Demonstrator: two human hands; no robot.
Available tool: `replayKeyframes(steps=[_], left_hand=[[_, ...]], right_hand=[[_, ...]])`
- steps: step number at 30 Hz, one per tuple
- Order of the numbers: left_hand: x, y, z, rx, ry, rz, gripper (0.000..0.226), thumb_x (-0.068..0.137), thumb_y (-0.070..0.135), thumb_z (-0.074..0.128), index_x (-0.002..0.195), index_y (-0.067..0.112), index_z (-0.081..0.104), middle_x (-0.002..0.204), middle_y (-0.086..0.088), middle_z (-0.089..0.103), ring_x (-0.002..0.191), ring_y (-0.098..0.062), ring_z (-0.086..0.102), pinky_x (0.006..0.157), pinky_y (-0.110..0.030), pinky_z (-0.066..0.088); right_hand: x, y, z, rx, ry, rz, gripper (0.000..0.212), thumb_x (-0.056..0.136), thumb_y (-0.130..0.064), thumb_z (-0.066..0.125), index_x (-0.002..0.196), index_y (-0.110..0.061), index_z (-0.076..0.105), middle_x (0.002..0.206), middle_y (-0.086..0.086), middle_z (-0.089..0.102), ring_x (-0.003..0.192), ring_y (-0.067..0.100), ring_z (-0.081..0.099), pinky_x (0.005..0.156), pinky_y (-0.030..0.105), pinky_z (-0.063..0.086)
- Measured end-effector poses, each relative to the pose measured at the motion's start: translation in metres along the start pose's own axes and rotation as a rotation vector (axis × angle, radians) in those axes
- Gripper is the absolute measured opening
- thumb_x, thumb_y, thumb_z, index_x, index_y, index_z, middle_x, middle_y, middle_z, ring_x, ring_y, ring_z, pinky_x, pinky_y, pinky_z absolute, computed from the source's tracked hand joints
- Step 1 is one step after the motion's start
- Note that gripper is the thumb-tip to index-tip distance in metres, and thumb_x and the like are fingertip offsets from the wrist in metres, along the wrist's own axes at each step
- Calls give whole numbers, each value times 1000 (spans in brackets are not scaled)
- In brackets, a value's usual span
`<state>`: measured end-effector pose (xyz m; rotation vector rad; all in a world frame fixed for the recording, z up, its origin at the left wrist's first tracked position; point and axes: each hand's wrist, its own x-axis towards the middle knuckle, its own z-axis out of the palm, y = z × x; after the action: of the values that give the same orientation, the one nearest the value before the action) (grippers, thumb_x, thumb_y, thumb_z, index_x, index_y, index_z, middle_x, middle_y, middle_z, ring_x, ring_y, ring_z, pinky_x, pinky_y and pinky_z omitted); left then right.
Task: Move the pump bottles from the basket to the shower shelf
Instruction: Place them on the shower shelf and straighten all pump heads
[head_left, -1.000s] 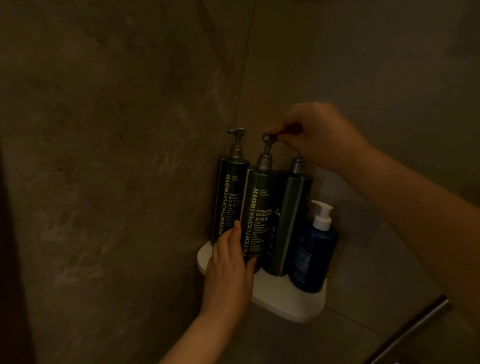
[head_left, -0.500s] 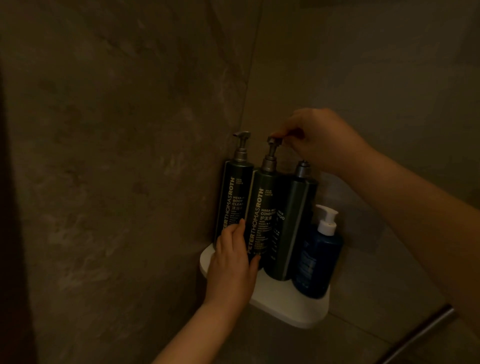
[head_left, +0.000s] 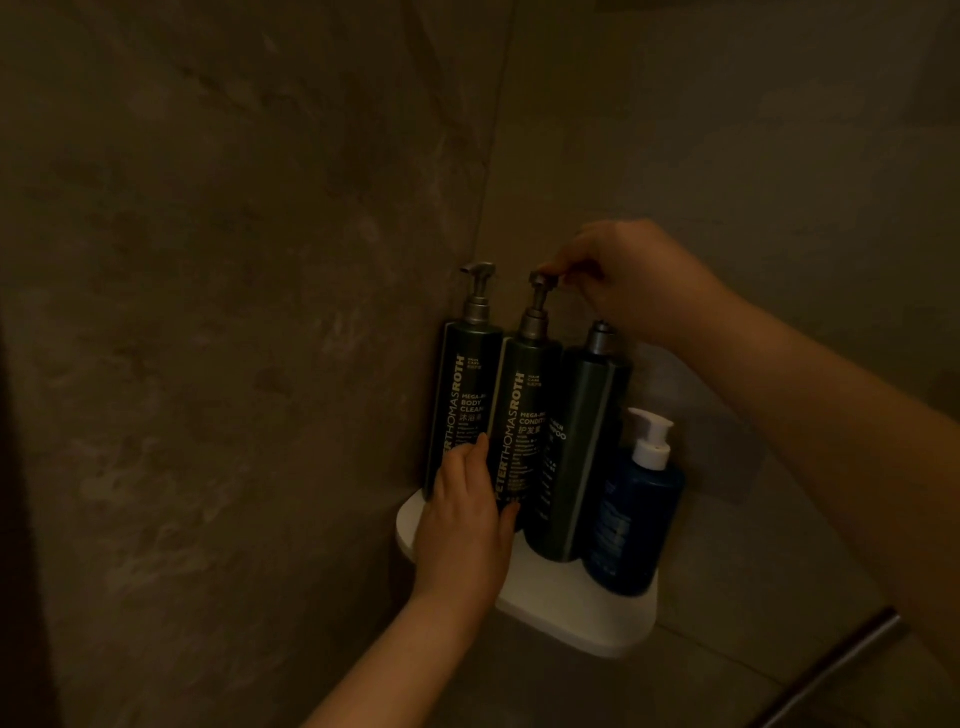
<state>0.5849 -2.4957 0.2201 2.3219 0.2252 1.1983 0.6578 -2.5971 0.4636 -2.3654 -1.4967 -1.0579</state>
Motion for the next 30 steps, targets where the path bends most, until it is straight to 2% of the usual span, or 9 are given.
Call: replayKeyframes(steps=[8,14,18,24,30], left_hand=[[-1,-1,0,-40,34,-2,73,85,22,66,145,16,23,136,-2,36,123,-12,39,102,-23,33],[-2,1,0,-40,33,-12,74,84,20,67,144,15,24,136,-5,37,122,-16,42,100,-23,34],[-6,0,-1,-59,32,-22,73,86,23,65,145,16,23,137,-4,35,123,-16,41,101,-28,39],[-21,5,1,-79,33,35,62,89,20,60,143,17,29,135,-2,39,120,-13,40,97,-24,36],[-26,11,2,-121,-50,91,53,92,27,53,140,25,30,132,7,38,118,-6,39,97,-25,38]], right_hand=[[-2,-1,-1,-18,-23,3,32,86,-2,52,109,-15,70,105,8,67,99,27,60,73,21,33],[-9,-4,-5,22,-69,52,38,91,-5,46,121,-21,64,116,6,64,106,24,57,75,19,33],[-19,-5,-13,107,-69,94,40,91,-6,46,129,-17,56,128,5,59,116,20,54,88,23,39],[-29,7,-23,95,-115,181,32,96,-22,49,125,-18,59,122,4,63,110,17,57,82,23,38],[-34,10,-24,118,-170,234,33,99,-15,40,126,-18,59,126,5,61,115,20,53,85,23,34]])
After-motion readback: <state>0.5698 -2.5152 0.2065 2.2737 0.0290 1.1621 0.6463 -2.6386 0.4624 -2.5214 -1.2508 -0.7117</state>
